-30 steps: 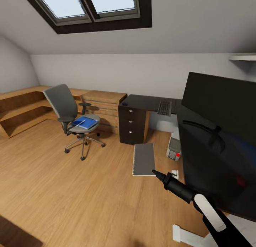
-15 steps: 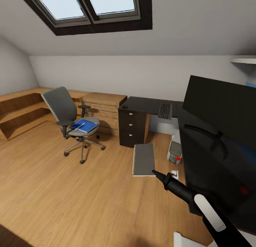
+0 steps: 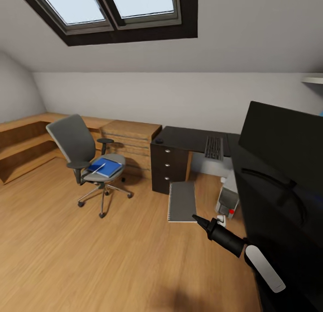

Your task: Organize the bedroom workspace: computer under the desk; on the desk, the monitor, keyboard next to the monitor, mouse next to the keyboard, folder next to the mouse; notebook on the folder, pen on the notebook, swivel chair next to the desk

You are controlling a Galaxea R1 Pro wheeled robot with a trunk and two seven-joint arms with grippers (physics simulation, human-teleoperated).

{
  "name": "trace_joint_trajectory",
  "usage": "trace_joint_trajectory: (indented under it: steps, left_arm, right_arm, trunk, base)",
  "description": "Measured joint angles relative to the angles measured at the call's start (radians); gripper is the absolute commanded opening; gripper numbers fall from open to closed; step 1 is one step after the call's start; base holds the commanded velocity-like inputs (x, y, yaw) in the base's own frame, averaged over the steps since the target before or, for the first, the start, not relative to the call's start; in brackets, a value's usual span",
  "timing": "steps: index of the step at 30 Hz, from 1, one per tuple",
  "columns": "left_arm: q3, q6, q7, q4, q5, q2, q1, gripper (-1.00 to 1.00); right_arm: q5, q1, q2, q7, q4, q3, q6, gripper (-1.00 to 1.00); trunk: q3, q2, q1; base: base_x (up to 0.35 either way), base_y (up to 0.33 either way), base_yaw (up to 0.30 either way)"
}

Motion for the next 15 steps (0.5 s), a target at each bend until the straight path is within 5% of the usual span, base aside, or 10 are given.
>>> trace_joint_trajectory:
  steps: [15]
  left_arm:
    - [-0.001, 0.000, 0.000, 0.000, 0.000, 0.000, 0.000, 1.00]
  right_arm:
    - [0.001, 0.000, -0.004, 0.000, 0.000, -0.002, 0.000, -1.00]
  trunk:
    - [0.047, 0.105, -0.058]
  base:
    - [0.328, 0.120, 0.000]
